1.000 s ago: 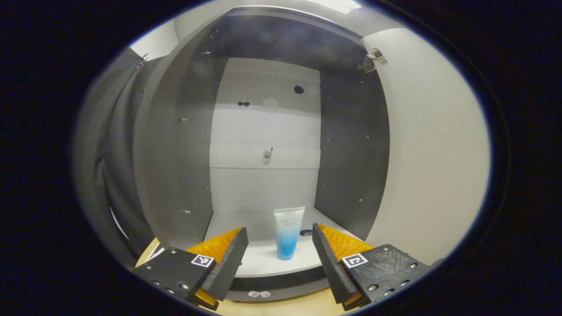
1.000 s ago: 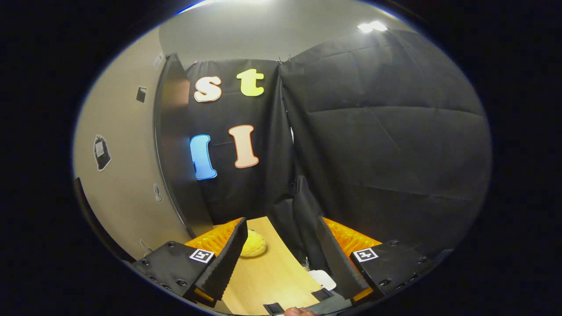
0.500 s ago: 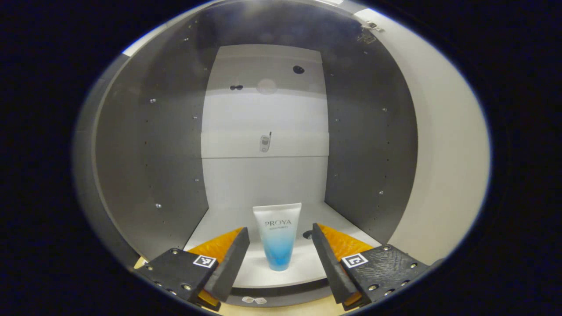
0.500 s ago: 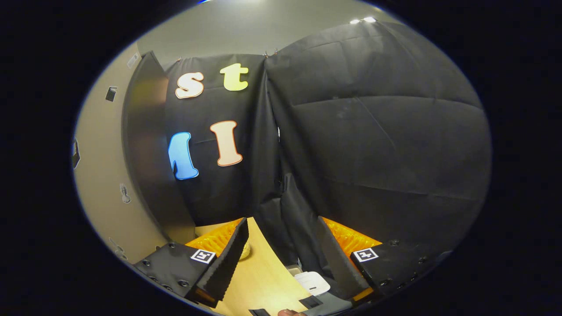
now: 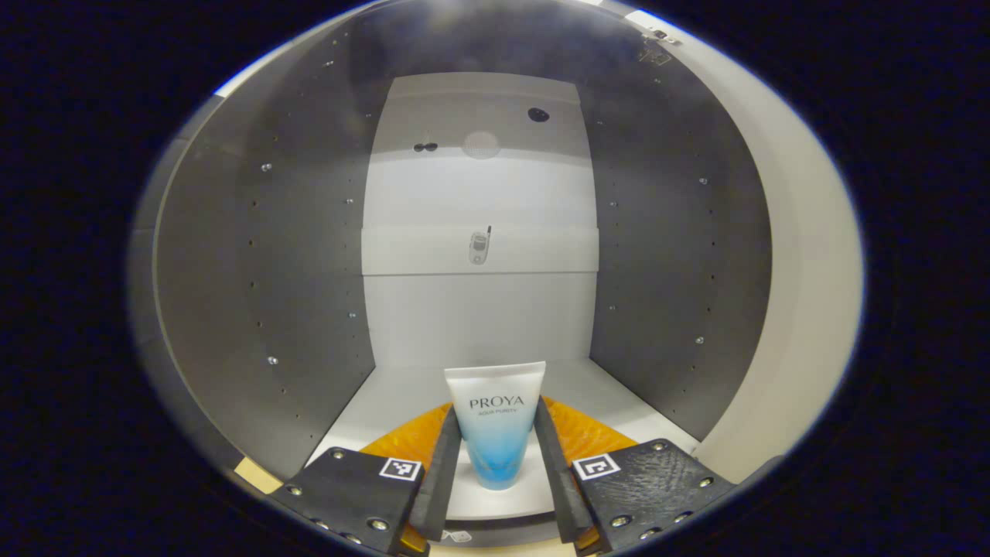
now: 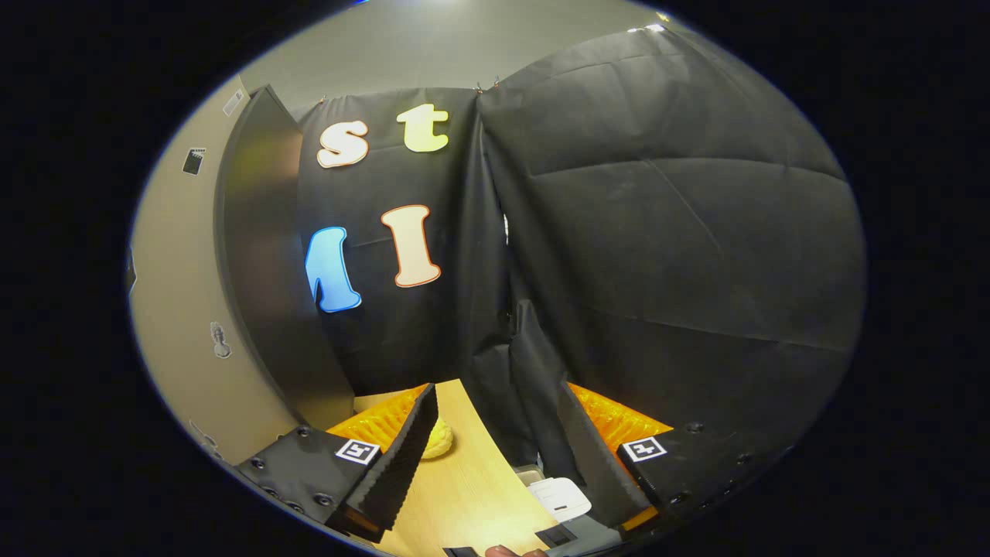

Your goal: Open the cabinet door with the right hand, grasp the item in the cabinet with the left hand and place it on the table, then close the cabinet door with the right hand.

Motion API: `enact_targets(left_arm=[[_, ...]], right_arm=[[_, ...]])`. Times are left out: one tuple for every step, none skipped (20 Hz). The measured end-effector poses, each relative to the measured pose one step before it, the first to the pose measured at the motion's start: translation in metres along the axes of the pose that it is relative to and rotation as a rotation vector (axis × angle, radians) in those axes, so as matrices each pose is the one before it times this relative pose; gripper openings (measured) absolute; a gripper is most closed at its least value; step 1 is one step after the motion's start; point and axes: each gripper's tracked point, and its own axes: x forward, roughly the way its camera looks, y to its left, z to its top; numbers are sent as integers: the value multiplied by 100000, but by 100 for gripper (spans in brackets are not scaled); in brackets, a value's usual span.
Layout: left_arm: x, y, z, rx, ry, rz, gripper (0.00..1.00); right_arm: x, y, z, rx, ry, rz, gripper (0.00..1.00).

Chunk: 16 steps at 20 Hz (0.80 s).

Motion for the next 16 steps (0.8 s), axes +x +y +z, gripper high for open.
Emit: enact_targets(left_arm=[[-33,-21,-19,-53,196,-472,54],[72,-190,-48,22,316,-1301,54],[-299,181,149,-188,-510,-312,54],[-173,-46,338,-233,-1079,-225,53],[-173,-43,160,8,-848,-566,53],[-187,-181,209,521,-262,-1294,53],[-344,-87,-23,909,254,-1493,53],[-354,26,196,727,-216,-629,53],[-257,-1,333,484,-787,-807,53],[-478,0,399,229,-1092,-989,53],[-602,95,405,120,-1133,-1071,53],[-631,9,424,545,-833,-1517,53],[-837,142,297,588,-998,-1167,53],[-802,249,495,830,-1496,-1331,53],[-754,142,261,848,-1148,-1427,53],[-787,275,337,922,-704,-988,53]], right_arm=[[68,251,46,-532,-179,681,98],[43,142,-14,-714,-131,434,98],[96,188,-147,-894,151,182,98],[2,44,-73,-752,198,78,98],[-125,156,-72,-801,120,111,98],[-177,141,-33,-475,-5,85,98],[-136,164,-7,-133,-103,176,98],[-253,178,-19,175,45,141,98],[-249,191,-17,262,-32,106,98],[-341,142,47,224,-508,-172,98],[-435,166,56,175,-701,-462,98],[-363,119,118,165,-485,-515,98],[-476,213,-118,137,-204,-546,98],[-467,177,-43,145,-149,-429,98],[-473,250,-25,86,-217,-370,98],[-510,281,-11,-172,-201,-374,98]])
